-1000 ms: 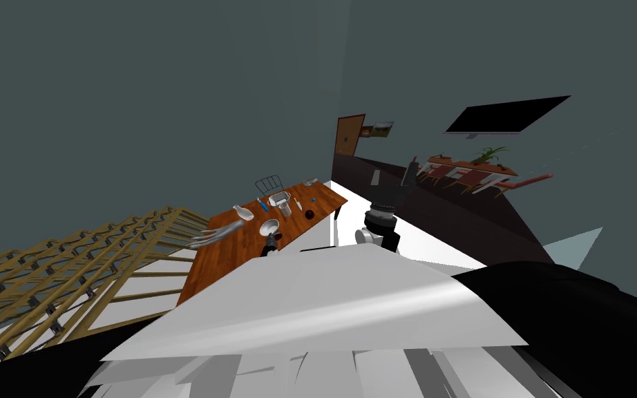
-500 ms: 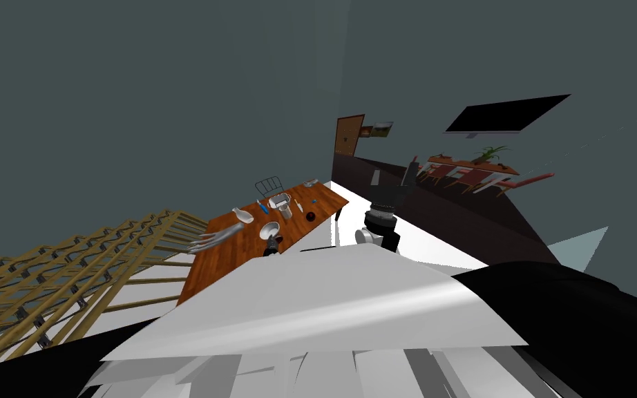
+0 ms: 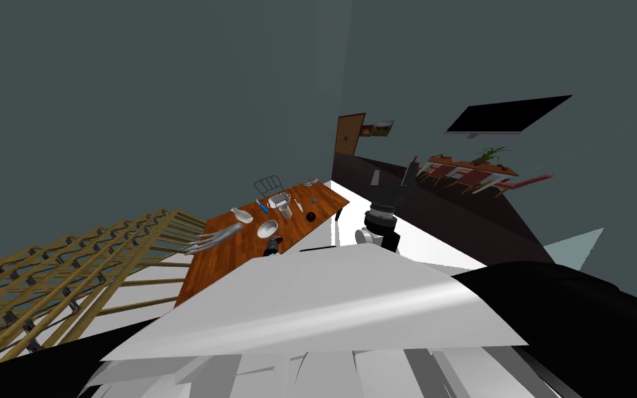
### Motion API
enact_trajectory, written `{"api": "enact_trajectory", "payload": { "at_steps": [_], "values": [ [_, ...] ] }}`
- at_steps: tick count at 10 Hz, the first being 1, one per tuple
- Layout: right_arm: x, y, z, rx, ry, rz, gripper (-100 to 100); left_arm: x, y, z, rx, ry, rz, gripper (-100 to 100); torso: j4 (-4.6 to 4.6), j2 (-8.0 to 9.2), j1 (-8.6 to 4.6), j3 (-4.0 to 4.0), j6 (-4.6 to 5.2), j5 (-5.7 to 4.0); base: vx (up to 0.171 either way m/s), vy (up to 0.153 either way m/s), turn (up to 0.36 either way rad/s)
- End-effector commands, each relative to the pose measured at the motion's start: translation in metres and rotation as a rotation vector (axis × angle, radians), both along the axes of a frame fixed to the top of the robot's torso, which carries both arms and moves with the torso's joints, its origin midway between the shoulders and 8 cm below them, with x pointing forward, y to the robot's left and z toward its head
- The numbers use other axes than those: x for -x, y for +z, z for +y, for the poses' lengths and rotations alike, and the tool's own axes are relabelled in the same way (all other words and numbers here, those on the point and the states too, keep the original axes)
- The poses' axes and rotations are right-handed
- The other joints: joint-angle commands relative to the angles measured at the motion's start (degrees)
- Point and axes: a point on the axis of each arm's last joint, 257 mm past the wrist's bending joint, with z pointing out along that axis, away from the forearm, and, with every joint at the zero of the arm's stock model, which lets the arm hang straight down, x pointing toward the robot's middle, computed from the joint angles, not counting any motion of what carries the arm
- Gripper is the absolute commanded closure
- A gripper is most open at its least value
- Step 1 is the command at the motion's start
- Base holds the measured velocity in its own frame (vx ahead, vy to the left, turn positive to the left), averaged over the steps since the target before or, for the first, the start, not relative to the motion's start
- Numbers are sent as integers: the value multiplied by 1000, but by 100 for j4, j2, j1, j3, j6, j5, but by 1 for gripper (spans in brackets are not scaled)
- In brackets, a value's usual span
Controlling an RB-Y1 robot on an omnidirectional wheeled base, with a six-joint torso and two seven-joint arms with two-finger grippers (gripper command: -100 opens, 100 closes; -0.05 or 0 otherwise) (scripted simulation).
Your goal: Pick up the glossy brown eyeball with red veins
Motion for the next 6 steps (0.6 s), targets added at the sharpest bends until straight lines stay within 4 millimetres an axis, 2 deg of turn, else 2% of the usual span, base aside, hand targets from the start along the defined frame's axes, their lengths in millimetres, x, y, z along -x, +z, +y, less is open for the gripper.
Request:
{"api": "enact_trajectory", "payload": {
  "at_steps": [1,2,3,4,5,6],
  "values": [
    [0,0,0,0,0,0,0,0,0,0,0,0,0,100,0,0,0,0,0,0,0,0,0],
    [0,0,0,0,0,0,0,0,0,0,0,0,0,0,0,1,-1,0,1,-1,0,0,0],
    [0,0,0,0,0,0,0,-12,6,8,-4,-6,-1,100,0,1,-1,0,0,-1,-85,-78,35],
    [0,0,0,0,0,0,0,-25,18,12,-16,-10,-36,100,3,27,-27,14,-1,-6,-115,-87,38],
    [0,0,0,0,0,0,0,-16,10,9,-9,-9,-11,100,7,37,-33,21,3,-10,-44,-30,3],
    [0,0,0,0,0,0,0,-17,11,10,-10,-7,-18,0,5,25,-21,14,2,-8,-8,-6,1]
  ]
}}
